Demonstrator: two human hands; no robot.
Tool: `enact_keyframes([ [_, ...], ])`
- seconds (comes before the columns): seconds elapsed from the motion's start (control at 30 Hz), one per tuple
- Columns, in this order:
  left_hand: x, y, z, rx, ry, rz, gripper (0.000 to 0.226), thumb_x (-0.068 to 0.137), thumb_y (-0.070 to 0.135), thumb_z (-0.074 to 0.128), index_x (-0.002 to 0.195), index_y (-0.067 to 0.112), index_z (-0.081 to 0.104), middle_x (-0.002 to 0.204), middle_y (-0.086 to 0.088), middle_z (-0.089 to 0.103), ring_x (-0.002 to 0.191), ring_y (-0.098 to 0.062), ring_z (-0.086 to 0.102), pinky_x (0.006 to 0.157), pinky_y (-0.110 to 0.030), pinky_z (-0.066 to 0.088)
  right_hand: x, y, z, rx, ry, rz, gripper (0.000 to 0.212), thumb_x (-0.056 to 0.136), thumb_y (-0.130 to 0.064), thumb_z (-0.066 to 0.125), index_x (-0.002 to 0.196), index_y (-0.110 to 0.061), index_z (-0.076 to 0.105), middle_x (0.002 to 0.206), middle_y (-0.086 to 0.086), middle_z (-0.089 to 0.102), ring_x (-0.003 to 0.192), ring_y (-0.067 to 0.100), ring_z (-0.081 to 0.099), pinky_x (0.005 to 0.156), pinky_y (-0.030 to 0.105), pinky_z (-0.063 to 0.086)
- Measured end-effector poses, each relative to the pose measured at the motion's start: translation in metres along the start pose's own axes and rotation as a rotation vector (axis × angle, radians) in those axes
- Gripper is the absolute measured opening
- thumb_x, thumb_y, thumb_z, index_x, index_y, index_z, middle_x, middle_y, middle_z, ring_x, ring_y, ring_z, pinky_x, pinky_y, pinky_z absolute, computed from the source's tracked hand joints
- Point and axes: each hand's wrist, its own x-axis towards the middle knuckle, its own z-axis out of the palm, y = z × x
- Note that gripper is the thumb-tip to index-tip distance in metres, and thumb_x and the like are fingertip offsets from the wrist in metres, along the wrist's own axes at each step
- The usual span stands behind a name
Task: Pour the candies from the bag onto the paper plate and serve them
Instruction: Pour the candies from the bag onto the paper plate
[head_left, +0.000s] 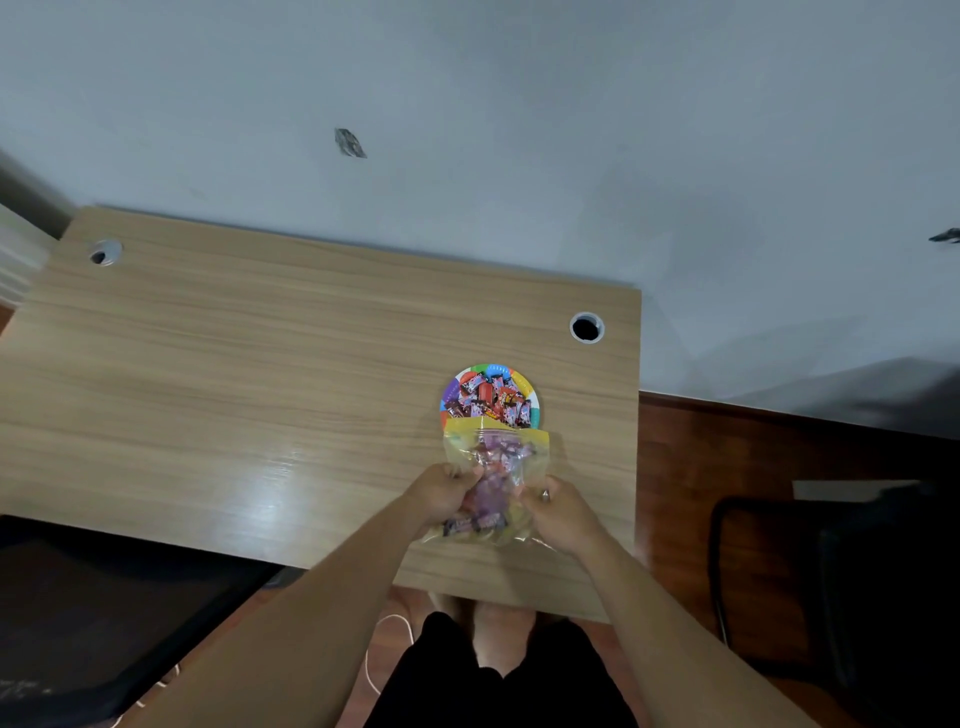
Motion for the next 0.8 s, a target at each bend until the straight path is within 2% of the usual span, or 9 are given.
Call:
enact_keyframes([
  [0.07, -0.004, 0.002, 0.001, -0.004, 0.009, 0.009, 0.033, 0.107, 0.031, 0.064, 0.079, 0.014, 0.068, 0.07, 0.001, 0.073, 0.056, -0.008, 0.063, 0.047, -0.014, 0.051, -0.003, -0.001, -0.001, -0.003, 0.01, -0.006, 0.024, 0.106, -0.028, 0.062, 0.115, -0.01, 0.073, 0.095, 0.006, 0.077, 0.069, 0.016, 0.068, 0.053, 0.017, 0.048],
  [0.13, -0.006, 0.001, 0.0, -0.012, 0.011, 0.007, 0.034, 0.107, 0.029, 0.064, 0.08, 0.011, 0.07, 0.066, 0.004, 0.075, 0.05, -0.005, 0.062, 0.044, -0.013, 0.049, -0.007, -0.001, -0.001, 0.01, 0.011, -0.02, 0.016, 0.106, -0.026, 0.062, 0.11, -0.015, 0.073, 0.098, 0.007, 0.078, 0.076, 0.018, 0.069, 0.06, 0.021, 0.049],
  [0.23, -0.009, 0.0, -0.001, -0.021, 0.005, -0.002, 0.041, 0.107, 0.03, 0.065, 0.106, -0.01, 0.076, 0.08, -0.008, 0.075, 0.043, -0.001, 0.061, 0.045, -0.014, 0.05, -0.011, -0.002, -0.003, 0.053, 0.007, -0.036, 0.015, 0.105, -0.025, 0.064, 0.108, -0.014, 0.074, 0.104, 0.011, 0.081, 0.085, 0.027, 0.075, 0.063, 0.021, 0.049],
  [0.3, -0.01, -0.002, -0.002, -0.03, 0.007, 0.009, 0.044, 0.107, 0.029, 0.064, 0.115, -0.014, 0.075, 0.089, -0.016, 0.074, 0.046, -0.002, 0.061, 0.048, -0.016, 0.05, -0.012, -0.001, -0.002, 0.074, 0.003, -0.035, 0.02, 0.105, -0.028, 0.065, 0.109, -0.012, 0.076, 0.102, 0.01, 0.082, 0.09, 0.03, 0.078, 0.069, 0.027, 0.052],
  [0.4, -0.013, -0.003, -0.003, -0.038, 0.005, 0.043, 0.043, 0.107, 0.027, 0.065, 0.115, -0.014, 0.076, 0.109, -0.031, 0.078, 0.054, -0.007, 0.063, 0.053, -0.017, 0.052, -0.014, 0.0, -0.002, 0.057, 0.011, -0.04, 0.028, 0.104, -0.034, 0.067, 0.106, -0.007, 0.075, 0.091, 0.006, 0.077, 0.077, 0.02, 0.071, 0.07, 0.031, 0.05],
  [0.47, -0.017, -0.002, -0.004, -0.038, -0.006, 0.062, 0.039, 0.107, 0.026, 0.065, 0.111, -0.011, 0.079, 0.117, -0.029, 0.079, 0.063, -0.012, 0.062, 0.06, -0.021, 0.054, -0.018, -0.001, -0.003, 0.049, 0.022, -0.047, 0.031, 0.104, -0.034, 0.066, 0.107, -0.005, 0.074, 0.092, 0.007, 0.076, 0.076, 0.017, 0.068, 0.068, 0.03, 0.049],
  [0.63, -0.025, -0.003, -0.006, -0.03, -0.01, 0.08, 0.037, 0.107, 0.026, 0.064, 0.11, -0.008, 0.08, 0.117, -0.026, 0.08, 0.071, -0.016, 0.065, 0.068, -0.025, 0.055, -0.028, -0.003, -0.004, 0.051, 0.027, -0.062, 0.034, 0.104, -0.035, 0.065, 0.107, -0.003, 0.074, 0.096, 0.014, 0.078, 0.078, 0.019, 0.067, 0.068, 0.03, 0.047],
  [0.73, -0.03, -0.005, -0.006, -0.034, -0.014, 0.088, 0.035, 0.108, 0.023, 0.062, 0.108, -0.006, 0.082, 0.113, -0.022, 0.083, 0.069, -0.013, 0.066, 0.067, -0.021, 0.056, -0.033, -0.002, -0.003, 0.077, 0.028, -0.062, 0.035, 0.102, -0.039, 0.066, 0.107, -0.006, 0.075, 0.1, 0.017, 0.081, 0.084, 0.031, 0.077, 0.07, 0.031, 0.05],
  [0.8, -0.035, -0.006, -0.005, -0.057, -0.018, 0.099, 0.033, 0.108, 0.02, 0.062, 0.107, -0.006, 0.082, 0.111, -0.02, 0.083, 0.071, -0.013, 0.067, 0.063, -0.017, 0.056, -0.036, -0.002, -0.003, 0.082, 0.032, -0.067, 0.035, 0.101, -0.041, 0.066, 0.107, -0.008, 0.075, 0.1, 0.016, 0.081, 0.084, 0.03, 0.077, 0.069, 0.031, 0.051],
])
